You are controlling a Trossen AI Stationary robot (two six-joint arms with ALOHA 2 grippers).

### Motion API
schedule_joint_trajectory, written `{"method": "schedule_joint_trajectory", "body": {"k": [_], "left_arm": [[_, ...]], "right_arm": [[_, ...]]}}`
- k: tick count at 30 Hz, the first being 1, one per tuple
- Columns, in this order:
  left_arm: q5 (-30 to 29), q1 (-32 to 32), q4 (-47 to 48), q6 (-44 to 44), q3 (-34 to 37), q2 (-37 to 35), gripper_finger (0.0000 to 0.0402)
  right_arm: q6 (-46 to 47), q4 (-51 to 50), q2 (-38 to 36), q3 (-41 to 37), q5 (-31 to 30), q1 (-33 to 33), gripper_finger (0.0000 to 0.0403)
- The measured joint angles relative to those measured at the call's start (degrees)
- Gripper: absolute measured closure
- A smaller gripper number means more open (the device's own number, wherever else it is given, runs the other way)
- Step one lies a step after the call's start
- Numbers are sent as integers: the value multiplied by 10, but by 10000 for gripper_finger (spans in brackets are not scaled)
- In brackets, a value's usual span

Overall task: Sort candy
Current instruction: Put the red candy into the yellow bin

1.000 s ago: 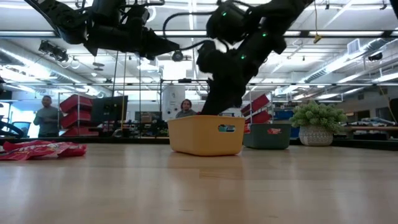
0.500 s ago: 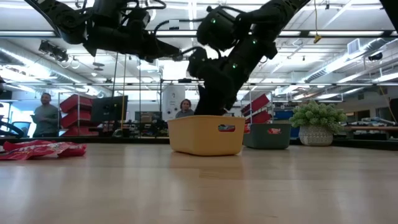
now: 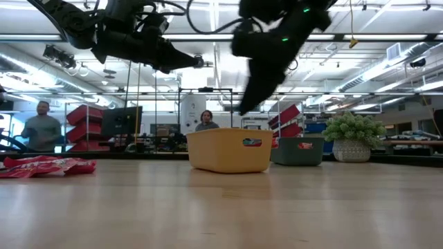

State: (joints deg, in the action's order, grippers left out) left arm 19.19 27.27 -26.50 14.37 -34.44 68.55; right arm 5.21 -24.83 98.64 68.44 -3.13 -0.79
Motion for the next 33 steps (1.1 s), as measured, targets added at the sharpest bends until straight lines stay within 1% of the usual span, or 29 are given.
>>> {"method": "schedule_joint_trajectory", "body": {"k": [3, 5, 7, 8, 9, 11, 15, 18, 21, 24, 28, 33], "left_arm": [[0, 0, 2, 3, 0, 0, 400], [0, 0, 5, 4, 0, 0, 400], [0, 0, 5, 4, 0, 0, 400], [1, 0, 5, 4, 0, 0, 400], [1, 0, 7, 4, 0, 0, 400], [1, 0, 13, 4, 0, 0, 401], [1, 0, 20, 3, 0, 0, 401], [1, 0, 21, 3, 0, 0, 401], [1, 0, 21, 2, 0, 0, 401], [1, 0, 22, 2, 0, 0, 401], [1, 0, 23, 1, 0, 0, 401], [0, 0, 29, 1, 0, 0, 401]], "right_arm": [[38, -81, -31, -22, 0, 26, 245], [74, -119, -56, -42, 1, 47, 308], [117, -150, -82, -58, 15, 69, 367], [142, -162, -96, -66, 27, 82, 384], [167, -168, -108, -75, 40, 95, 391], [221, -173, -133, -93, 67, 126, 378], [354, -196, -166, -130, 102, 194, 335], [455, -196, -178, -154, 128, 248, 301], [528, -196, -179, -167, 143, 303, 266], [574, -198, -172, -175, 149, 348, 231], [599, -194, -164, -175, 174, 392, 188], [640, -193, -143, -175, 184, 452, 149]]}}
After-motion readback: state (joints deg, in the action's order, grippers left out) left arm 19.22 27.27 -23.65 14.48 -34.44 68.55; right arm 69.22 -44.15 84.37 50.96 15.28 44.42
